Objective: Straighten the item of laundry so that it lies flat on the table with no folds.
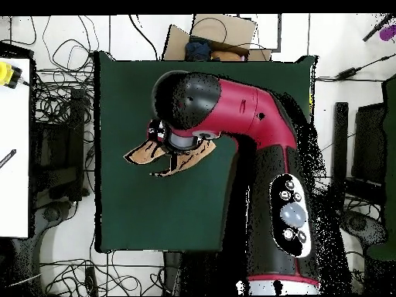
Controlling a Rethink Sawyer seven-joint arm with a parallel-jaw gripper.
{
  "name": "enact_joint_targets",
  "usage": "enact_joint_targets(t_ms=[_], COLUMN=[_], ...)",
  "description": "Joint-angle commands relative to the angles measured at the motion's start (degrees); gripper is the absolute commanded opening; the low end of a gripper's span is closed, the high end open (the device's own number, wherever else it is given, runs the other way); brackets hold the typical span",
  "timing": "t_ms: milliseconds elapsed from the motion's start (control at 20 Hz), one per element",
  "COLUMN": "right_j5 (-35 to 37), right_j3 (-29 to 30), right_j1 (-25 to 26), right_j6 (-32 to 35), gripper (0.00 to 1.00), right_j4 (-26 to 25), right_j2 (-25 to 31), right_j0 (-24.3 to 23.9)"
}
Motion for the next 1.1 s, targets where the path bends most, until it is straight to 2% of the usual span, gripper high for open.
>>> enact_joint_targets(t_ms=[50,200,350,450,700,1100], right_j5=[-12.3,-18.4,-27.8,-31.8,-35.6,-42.0], right_j3=[16.4,22.7,30.9,34.2,36.7,39.4], right_j1=[-5.8,-8.6,-11.9,-13.2,-14.0,-13.8], right_j6=[-6.2,-6.4,-5.8,-5.3,-3.9,0.7], gripper=[0.00,0.00,0.00,0.00,0.00,0.00], right_j4=[-0.8,0.2,1.6,1.0,-1.7,-3.4], right_j2=[3.8,4.1,4.9,5.3,6.0,7.1], right_j0=[0.0,-0.9,-2.2,-2.7,-2.6,-1.6])
